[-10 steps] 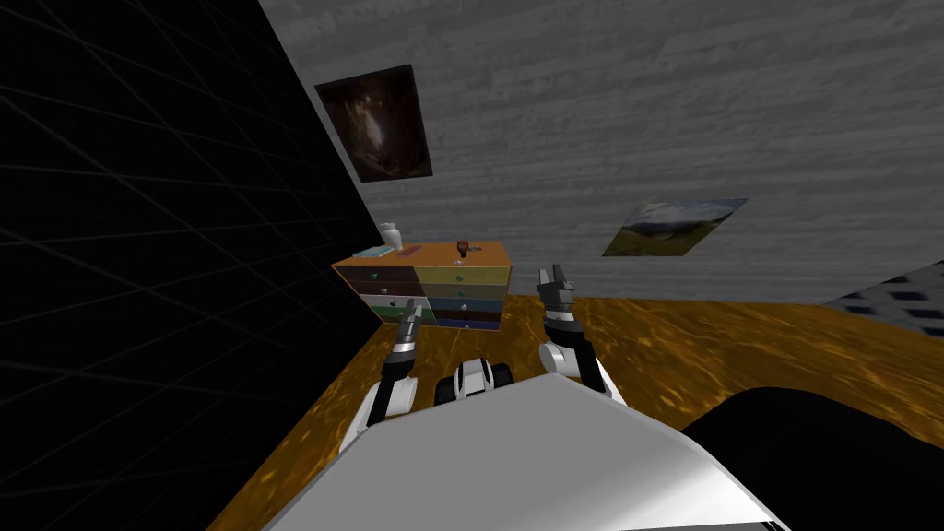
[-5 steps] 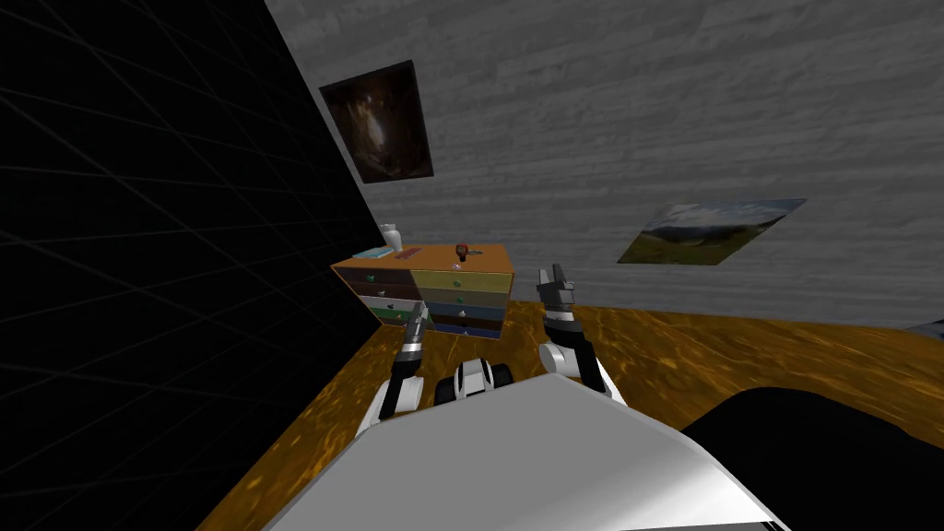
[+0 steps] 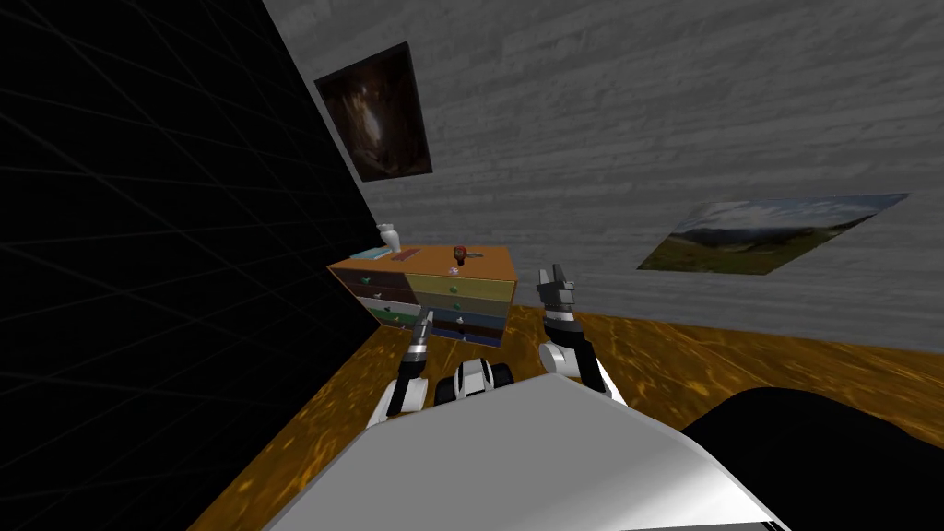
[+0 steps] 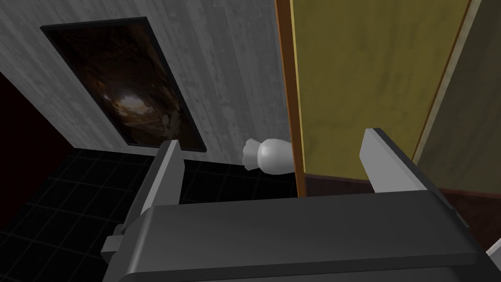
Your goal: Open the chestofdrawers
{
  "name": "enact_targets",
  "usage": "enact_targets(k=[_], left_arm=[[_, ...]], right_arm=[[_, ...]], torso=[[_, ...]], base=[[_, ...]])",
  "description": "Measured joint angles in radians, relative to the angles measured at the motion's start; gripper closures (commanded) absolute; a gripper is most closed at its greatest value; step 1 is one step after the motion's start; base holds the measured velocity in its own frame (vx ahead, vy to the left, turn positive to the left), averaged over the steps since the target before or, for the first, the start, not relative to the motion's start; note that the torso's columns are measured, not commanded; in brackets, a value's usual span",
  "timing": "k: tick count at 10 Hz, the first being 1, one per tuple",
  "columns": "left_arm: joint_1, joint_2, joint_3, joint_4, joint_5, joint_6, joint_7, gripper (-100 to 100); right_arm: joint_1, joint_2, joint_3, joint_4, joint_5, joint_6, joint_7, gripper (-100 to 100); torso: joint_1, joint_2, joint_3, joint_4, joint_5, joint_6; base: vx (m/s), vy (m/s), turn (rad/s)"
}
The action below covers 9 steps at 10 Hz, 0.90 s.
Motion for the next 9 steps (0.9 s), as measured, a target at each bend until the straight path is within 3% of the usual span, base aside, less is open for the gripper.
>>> enact_targets(k=[9], left_arm=[[-0.079,-0.009,-0.047,0.219,-0.001,-0.054,0.013,-100]], right_arm=[[0.000,0.000,0.000,0.000,0.000,0.000,0.000,0]], torso=[[0.003,0.002,0.001,0.000,0.001,0.000]], base=[[0.111,-0.115,0.084]])
